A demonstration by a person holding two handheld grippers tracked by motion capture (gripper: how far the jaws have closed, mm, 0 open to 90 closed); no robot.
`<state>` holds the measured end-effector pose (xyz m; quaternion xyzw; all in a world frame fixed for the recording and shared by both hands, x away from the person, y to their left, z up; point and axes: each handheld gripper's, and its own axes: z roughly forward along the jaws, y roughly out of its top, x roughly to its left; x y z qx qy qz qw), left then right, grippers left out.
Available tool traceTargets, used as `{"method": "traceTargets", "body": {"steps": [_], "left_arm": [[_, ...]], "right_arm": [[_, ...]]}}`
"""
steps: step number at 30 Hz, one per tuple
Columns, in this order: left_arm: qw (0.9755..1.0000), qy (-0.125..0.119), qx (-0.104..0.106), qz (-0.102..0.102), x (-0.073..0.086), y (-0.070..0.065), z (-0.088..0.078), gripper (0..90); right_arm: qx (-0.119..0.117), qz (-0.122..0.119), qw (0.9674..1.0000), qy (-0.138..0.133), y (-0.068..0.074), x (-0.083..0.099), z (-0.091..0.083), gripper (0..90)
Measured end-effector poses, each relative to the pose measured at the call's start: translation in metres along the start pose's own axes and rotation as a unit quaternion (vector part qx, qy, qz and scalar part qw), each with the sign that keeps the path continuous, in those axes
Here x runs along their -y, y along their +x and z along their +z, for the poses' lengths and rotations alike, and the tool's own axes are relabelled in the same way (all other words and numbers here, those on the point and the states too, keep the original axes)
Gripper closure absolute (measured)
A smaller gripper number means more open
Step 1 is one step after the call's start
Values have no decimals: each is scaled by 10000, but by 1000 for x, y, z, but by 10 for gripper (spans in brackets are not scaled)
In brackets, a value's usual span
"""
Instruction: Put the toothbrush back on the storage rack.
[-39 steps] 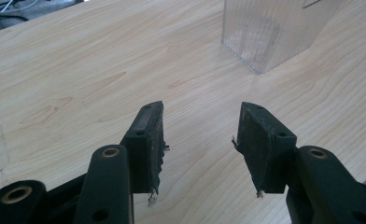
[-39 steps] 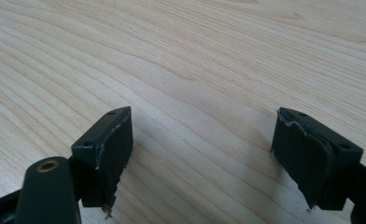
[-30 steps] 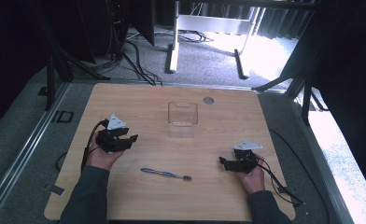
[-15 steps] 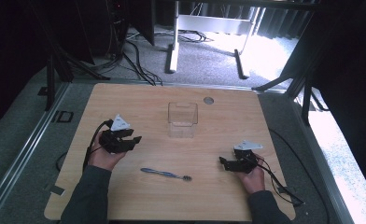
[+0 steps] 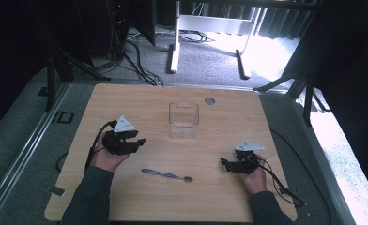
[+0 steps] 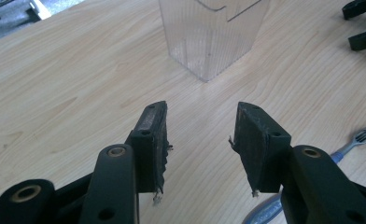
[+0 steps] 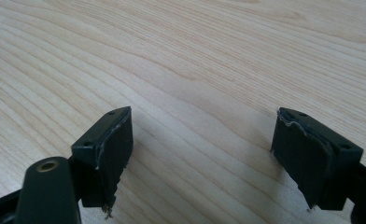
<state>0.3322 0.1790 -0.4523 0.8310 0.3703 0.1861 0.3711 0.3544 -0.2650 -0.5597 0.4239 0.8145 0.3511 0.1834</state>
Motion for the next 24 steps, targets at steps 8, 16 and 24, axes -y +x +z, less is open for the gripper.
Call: {"method": "traceTargets", "body": {"steps": [8,16,24], "left_arm": [[9998,6,141,100,-2,-3,1,542],[9995,13,255,209,-5,-8,1,548],[9988,56,376,317,-7,-11,3,545]], "right_arm": [[-6,-5,10000,2,0,0,0,204],[-9,0,10000,-1,0,0,0,204],[-12,0,10000,-3,0,0,0,204]]}}
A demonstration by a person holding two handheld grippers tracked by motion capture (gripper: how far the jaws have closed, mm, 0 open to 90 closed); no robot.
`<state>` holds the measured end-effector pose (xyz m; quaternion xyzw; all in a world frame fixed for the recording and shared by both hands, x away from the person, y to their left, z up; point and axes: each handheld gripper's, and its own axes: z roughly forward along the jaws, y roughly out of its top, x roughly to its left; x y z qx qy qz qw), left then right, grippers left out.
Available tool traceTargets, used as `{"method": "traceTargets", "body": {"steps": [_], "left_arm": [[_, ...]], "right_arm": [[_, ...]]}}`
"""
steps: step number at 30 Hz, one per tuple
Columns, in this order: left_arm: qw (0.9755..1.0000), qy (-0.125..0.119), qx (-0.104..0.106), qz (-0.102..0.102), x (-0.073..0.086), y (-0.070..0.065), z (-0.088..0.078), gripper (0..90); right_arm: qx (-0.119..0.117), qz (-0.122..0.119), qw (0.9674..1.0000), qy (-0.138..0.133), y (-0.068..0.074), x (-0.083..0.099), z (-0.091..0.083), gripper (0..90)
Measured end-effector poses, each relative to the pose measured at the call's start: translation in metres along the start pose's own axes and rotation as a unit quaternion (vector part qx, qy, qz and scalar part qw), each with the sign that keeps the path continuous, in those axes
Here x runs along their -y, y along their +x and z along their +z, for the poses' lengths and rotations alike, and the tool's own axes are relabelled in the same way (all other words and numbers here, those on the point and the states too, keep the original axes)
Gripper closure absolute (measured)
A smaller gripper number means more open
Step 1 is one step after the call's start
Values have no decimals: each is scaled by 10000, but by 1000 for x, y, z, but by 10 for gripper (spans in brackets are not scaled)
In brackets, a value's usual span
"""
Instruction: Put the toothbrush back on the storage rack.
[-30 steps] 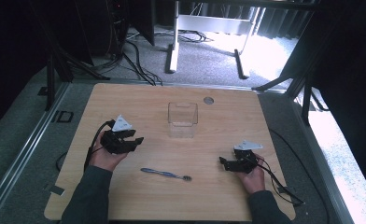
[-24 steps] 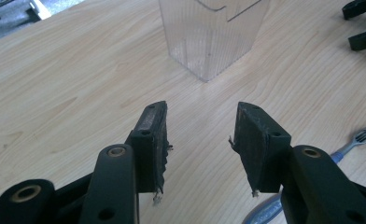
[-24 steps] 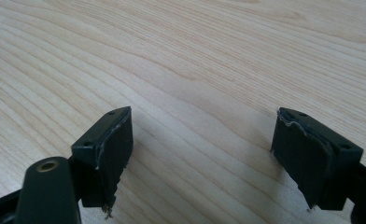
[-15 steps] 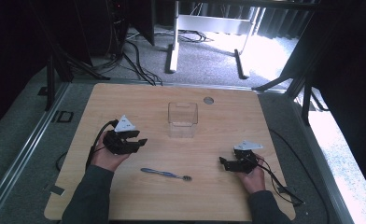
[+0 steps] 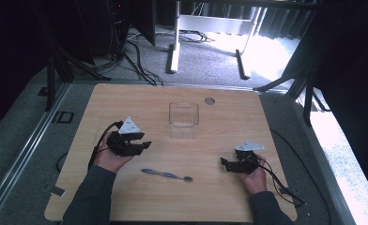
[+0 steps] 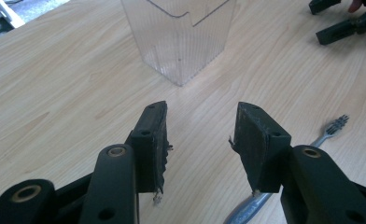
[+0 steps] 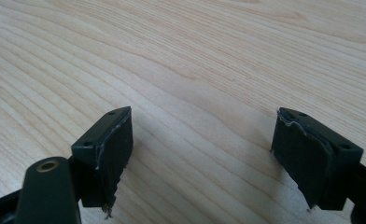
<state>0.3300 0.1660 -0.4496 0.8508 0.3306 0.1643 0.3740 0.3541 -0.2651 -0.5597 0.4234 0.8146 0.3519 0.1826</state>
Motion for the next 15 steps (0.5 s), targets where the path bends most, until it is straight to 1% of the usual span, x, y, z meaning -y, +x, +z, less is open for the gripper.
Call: {"method": "traceTargets", "body": {"steps": [9,13,15], "left_arm": [[9998,41,121,146,-3,-2,2,539],[9993,79,179,303,-4,-4,3,532],[9992,57,238,312,-5,-4,4,531]], "right_arm": [[1,-8,10000,3,0,0,0,203],[0,-7,10000,2,0,0,0,203],[0,-7,10000,3,0,0,0,203]]}}
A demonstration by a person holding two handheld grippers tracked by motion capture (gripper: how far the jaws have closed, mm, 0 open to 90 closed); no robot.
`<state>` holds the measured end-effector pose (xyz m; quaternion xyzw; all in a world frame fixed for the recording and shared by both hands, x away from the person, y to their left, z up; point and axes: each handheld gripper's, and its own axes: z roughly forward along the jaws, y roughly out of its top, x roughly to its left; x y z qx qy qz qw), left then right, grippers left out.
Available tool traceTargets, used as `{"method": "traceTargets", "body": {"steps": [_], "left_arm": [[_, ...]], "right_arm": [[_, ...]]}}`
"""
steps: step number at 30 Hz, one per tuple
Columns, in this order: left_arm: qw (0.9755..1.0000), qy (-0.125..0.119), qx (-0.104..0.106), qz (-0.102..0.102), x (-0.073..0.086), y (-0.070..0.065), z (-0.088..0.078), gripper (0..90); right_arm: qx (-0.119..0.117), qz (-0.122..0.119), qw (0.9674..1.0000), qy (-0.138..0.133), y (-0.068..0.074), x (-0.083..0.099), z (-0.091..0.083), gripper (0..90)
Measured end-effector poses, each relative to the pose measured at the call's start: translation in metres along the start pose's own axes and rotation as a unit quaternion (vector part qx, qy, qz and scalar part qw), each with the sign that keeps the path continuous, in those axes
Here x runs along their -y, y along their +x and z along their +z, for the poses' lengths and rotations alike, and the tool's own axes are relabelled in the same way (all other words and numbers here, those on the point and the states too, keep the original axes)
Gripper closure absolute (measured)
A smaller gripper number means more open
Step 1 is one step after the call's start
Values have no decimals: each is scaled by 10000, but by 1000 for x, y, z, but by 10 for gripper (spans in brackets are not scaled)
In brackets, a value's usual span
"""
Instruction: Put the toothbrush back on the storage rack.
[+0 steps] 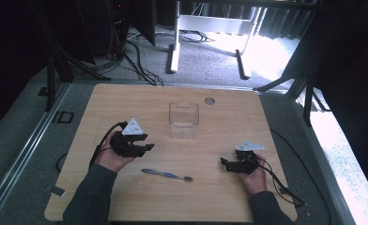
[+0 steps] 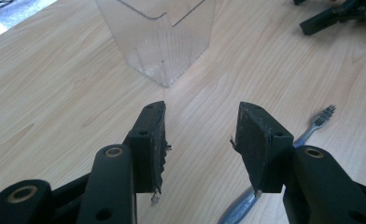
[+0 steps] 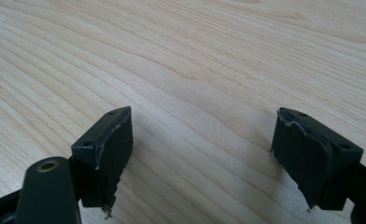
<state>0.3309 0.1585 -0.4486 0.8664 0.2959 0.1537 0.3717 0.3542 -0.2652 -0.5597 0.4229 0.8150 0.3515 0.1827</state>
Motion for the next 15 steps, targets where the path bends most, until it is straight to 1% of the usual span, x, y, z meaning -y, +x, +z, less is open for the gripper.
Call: {"method": "traceTargets", "body": {"steps": [8,11,14,15], "left_arm": [[9999,-59,83,105,-2,1,3,532],[9998,-37,83,155,-2,1,2,536],[9998,-70,96,166,-3,1,1,540],[9997,-64,97,197,-3,1,1,540]], "right_arm": [[0,0,10000,0,0,0,0,203],[0,1,10000,0,0,0,0,204],[0,0,10000,0,0,0,0,204],[-1,1,10000,0,0,0,0,204]]}}
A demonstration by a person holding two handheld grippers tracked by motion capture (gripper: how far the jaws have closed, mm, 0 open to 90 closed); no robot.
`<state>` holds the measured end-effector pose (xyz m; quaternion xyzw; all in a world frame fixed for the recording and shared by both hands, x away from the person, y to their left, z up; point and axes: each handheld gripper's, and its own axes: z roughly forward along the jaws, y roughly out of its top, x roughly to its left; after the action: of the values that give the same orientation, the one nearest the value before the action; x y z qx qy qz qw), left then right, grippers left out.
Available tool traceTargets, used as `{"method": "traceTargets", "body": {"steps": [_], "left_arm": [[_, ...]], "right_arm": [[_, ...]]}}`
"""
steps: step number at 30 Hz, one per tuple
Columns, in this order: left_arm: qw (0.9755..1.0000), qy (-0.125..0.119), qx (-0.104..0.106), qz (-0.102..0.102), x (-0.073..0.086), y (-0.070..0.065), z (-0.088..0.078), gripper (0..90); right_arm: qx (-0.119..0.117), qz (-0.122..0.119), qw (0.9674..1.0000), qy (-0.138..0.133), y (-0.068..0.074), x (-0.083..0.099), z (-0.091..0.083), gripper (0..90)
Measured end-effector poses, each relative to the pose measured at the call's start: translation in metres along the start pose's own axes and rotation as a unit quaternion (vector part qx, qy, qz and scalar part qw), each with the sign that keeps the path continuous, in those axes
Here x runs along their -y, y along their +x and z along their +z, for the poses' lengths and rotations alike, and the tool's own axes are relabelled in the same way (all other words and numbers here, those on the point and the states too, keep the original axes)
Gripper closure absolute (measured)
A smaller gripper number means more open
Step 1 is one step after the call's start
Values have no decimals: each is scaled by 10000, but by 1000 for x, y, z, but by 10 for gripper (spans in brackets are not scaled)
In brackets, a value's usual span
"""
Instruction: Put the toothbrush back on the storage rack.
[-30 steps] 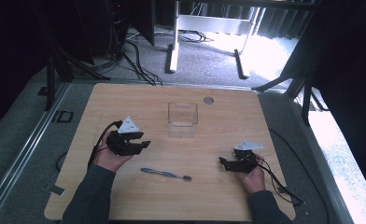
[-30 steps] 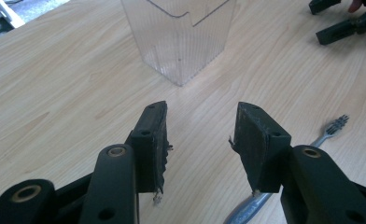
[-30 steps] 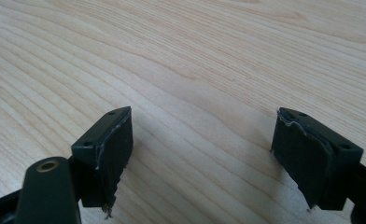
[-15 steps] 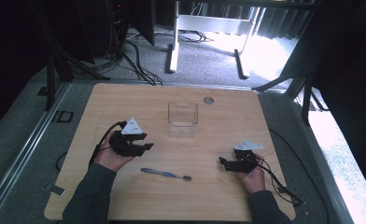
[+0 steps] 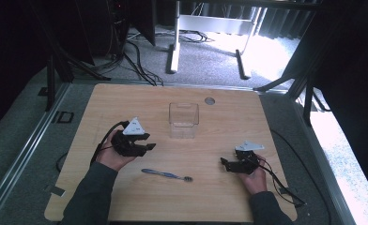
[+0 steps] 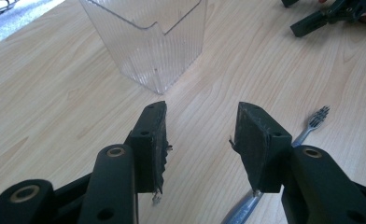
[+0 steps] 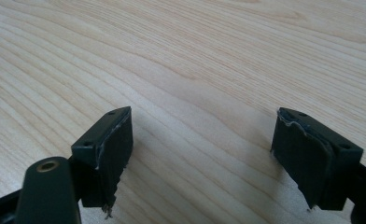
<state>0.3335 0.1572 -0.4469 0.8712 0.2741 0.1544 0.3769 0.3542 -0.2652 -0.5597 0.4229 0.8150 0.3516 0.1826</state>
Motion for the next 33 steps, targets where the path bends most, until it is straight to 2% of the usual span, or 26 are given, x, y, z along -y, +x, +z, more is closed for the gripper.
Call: {"method": "traceTargets", "body": {"steps": [2,7,13,21,33], "left_arm": [[10000,-6,18,30,0,0,0,540],[9995,-78,265,166,0,-1,0,540],[9985,-102,425,326,-1,-4,0,540],[9975,-106,492,488,-1,-6,1,541],[9953,128,581,760,-3,-12,7,556]], "right_arm": [[0,-1,10000,0,0,0,0,203],[-5,-3,10000,-1,0,0,0,204],[-8,-5,10000,-1,0,0,0,204],[-8,-6,10000,0,0,0,0,204],[-11,-13,10000,1,0,0,0,204]]}}
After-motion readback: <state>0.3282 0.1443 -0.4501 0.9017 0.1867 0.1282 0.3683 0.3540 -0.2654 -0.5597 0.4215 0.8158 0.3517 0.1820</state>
